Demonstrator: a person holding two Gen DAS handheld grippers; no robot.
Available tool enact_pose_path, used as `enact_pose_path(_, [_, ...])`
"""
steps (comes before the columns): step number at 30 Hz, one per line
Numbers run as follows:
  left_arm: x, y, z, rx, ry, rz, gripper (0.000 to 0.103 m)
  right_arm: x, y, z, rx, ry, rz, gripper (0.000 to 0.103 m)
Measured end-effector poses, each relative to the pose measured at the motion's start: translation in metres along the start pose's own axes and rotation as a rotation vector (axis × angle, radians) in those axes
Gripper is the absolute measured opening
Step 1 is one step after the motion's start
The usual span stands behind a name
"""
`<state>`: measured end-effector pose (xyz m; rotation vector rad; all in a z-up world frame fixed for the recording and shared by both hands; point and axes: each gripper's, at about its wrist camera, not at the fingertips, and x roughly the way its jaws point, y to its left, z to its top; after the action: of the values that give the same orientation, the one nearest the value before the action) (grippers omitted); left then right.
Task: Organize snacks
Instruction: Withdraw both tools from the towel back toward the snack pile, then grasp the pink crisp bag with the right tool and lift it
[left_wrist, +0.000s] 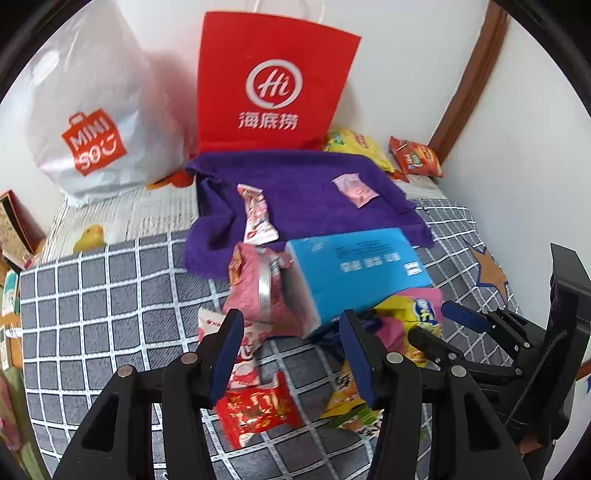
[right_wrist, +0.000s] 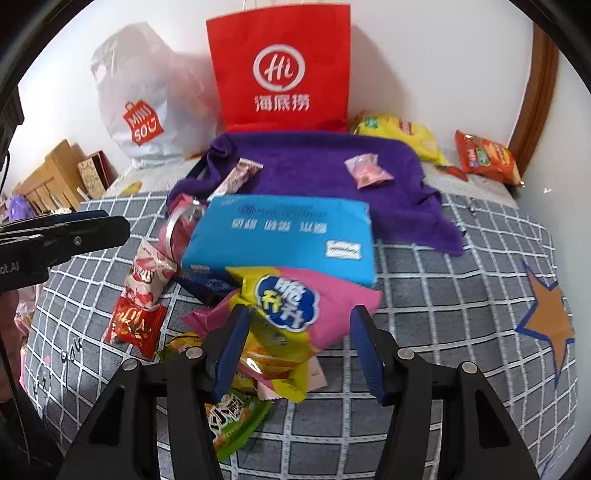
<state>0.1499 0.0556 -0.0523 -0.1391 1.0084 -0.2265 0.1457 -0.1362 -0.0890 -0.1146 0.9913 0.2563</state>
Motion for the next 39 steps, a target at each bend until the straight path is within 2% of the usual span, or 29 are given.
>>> enact_pose_path(3, [0.008,0.007,-0.002,-0.013,0.015,0.007,0.051,0.007,0.004,-0.001,-0.002,-0.012,0.009,0.068])
enact_pose_path(6, [0.018,0.012,-0.004,-0.021,0.033,0.001,0.051,0.009,0.009,0.001,-0.018,-0.027,-0.001,0.07])
enact_pose_path(16, [0.032,0.019,-0.008,-0.019,0.05,-0.011,0.051,0.003,0.001,0.01,-0.016,-0.069,-0.086,0.07])
enact_pose_path(20, [0.036,0.024,-0.008,-0.042,0.066,-0.059,0.051,0.003,0.001,0.008,-0.036,-0.062,-0.103,0.07])
enact_pose_path(24, [0.037,0.027,-0.009,-0.047,0.064,-0.06,0.051,-0.001,-0.002,0.0,-0.065,-0.058,-0.132,0.071])
enact_pose_path(31, [0.034,0.04,-0.01,-0.077,0.059,-0.059,0.051,-0.006,-0.027,-0.001,0.022,-0.057,-0.14,0.072])
enact_pose_path(39, [0.031,0.052,-0.008,-0.109,0.052,-0.037,0.051,-0.01,-0.034,-0.008,0.026,-0.059,-0.155,0.072])
